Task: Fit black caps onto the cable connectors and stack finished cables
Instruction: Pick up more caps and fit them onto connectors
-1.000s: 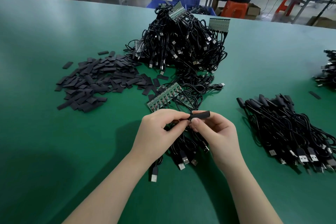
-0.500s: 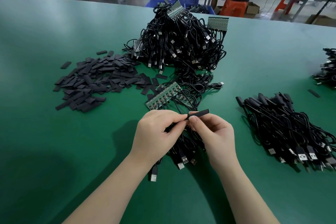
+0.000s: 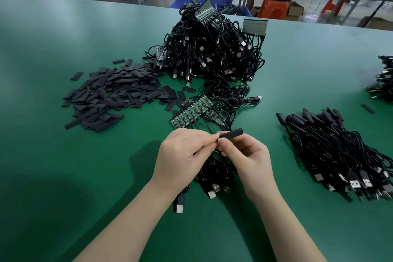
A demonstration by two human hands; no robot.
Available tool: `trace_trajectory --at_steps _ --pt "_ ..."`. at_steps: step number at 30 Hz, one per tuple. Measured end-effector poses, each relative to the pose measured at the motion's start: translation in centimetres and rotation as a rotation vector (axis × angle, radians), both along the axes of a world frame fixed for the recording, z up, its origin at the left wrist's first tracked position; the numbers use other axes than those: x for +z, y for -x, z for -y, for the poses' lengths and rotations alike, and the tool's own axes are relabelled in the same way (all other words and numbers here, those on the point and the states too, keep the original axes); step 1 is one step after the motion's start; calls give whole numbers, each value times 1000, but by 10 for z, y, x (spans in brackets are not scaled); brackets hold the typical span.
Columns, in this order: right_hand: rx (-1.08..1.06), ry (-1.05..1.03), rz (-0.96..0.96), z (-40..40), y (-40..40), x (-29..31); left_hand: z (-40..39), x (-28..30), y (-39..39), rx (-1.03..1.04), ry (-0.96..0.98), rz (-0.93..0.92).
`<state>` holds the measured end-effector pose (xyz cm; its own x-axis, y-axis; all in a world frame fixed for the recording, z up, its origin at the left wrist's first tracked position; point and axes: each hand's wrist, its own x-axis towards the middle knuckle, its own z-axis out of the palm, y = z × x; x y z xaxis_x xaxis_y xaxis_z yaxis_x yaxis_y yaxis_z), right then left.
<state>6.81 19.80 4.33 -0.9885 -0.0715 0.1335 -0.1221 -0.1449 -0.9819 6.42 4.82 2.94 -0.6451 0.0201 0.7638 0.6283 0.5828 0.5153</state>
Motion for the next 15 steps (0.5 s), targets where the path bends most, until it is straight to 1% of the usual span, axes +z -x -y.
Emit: trace_trajectory --at_steps 3,5,9,15 --pt "18 -9 20 -2 0 1 2 -1 1 -9 30 -14" --pt "23 -15 19 -3 0 1 1 0 2 20 35 11" --pt "-48 74 47 -1 2 -1 0 2 1 60 47 54" --pt "-65 93 79 -1 2 -4 0 3 0 39 42 18"
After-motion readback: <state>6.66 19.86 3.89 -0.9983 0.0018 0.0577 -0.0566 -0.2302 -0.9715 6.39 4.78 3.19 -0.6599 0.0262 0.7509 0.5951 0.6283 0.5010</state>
